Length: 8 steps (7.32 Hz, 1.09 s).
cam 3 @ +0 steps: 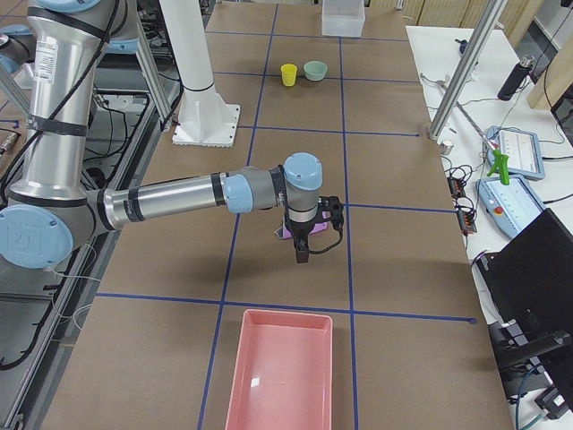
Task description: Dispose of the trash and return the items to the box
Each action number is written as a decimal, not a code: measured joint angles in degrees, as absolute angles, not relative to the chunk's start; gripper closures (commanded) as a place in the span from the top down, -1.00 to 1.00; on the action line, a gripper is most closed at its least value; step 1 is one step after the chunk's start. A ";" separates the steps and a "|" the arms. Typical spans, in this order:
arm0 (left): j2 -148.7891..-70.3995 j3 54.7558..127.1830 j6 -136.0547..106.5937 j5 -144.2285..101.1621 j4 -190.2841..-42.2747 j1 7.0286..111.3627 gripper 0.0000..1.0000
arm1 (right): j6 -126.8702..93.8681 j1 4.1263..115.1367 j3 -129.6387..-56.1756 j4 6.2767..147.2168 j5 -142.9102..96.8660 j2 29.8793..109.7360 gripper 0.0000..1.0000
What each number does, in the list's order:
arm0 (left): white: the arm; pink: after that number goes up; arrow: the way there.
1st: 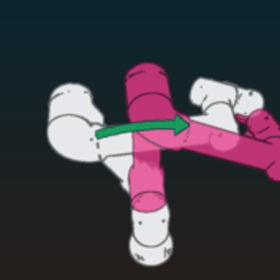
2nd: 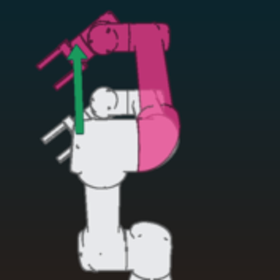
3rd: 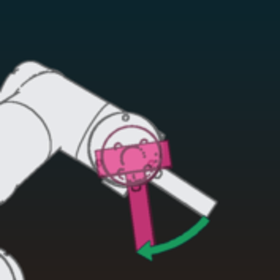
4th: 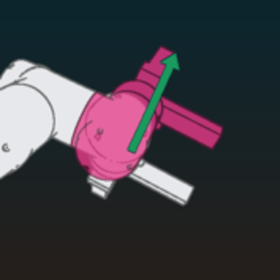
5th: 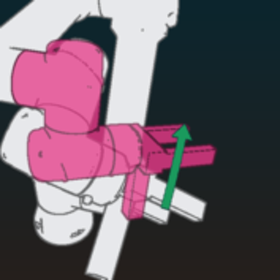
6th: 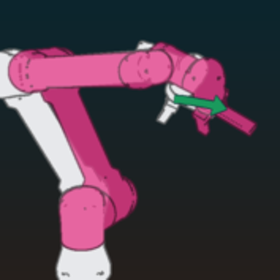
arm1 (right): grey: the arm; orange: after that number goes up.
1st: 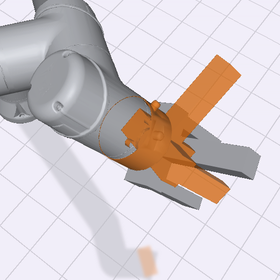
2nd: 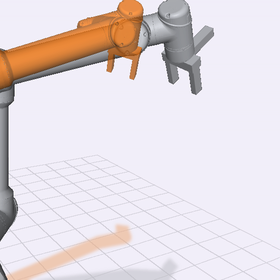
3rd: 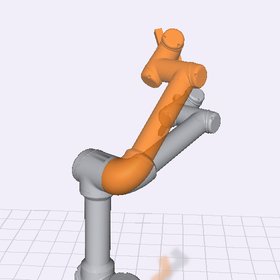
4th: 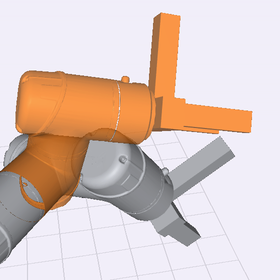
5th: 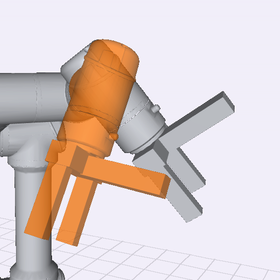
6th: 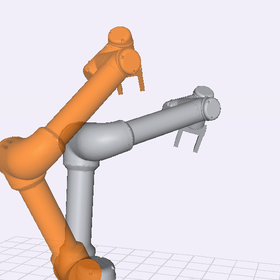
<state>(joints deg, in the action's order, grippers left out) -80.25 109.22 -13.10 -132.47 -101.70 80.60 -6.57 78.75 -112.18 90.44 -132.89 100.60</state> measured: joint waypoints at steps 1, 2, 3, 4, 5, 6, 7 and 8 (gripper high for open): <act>-80.21 109.07 -12.99 -132.54 -101.92 80.59 0.98 | -6.58 78.75 -112.12 90.46 -132.91 100.59 1.00; -80.14 109.08 -12.85 -132.55 -102.19 80.59 0.98 | -6.59 78.75 -111.99 90.41 -132.91 100.61 1.00; -80.10 109.10 -12.84 -132.57 -102.32 80.59 0.98 | -6.59 78.75 -111.79 90.37 -132.85 100.62 1.00; -80.08 109.13 -12.95 -132.60 -102.37 80.59 0.98 | -6.59 78.73 -111.62 90.36 -132.84 100.63 1.00; -80.07 109.21 -13.04 -132.62 -102.39 80.58 0.98 | -6.61 78.70 -111.51 90.35 -132.84 100.63 1.00; -80.15 109.31 -12.98 -132.62 -102.39 80.49 0.98 | -6.75 78.70 -111.50 90.35 -132.83 100.63 1.00; -80.26 109.34 -12.92 -132.63 -102.41 80.40 0.98 | -7.07 78.70 -111.50 90.35 -132.83 100.66 1.00; -80.24 109.42 -13.11 -132.65 -102.43 80.37 0.96 | -7.37 78.69 -111.49 90.35 -132.86 100.69 1.00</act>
<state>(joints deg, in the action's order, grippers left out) -80.24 109.42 -13.11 -132.65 -102.43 80.37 -7.37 78.69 -111.49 90.35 -132.86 100.69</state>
